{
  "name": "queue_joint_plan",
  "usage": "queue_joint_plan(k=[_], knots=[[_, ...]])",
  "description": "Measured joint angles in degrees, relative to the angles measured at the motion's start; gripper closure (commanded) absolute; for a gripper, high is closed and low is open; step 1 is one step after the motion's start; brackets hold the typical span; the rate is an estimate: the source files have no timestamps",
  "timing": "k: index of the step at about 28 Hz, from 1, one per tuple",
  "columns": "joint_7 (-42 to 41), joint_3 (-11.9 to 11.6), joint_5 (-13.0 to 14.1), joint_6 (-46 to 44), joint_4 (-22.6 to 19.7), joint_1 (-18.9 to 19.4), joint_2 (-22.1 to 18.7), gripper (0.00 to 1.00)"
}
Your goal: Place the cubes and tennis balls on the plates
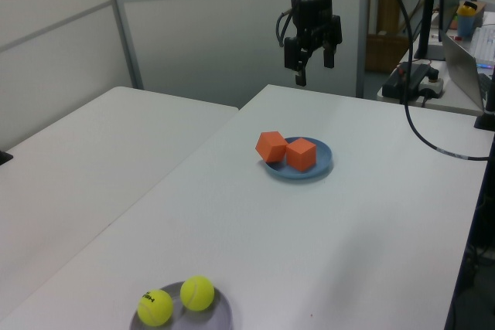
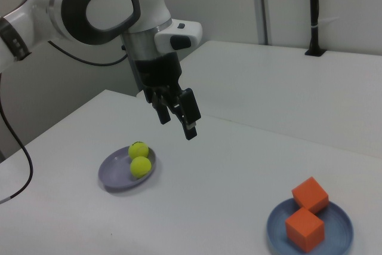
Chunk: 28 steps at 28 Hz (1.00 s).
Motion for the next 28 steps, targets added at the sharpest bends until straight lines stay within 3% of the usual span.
queue_joint_plan(k=[28], knots=[[0.0,-1.41,0.0,0.0,0.0,0.0,-0.16,0.0]])
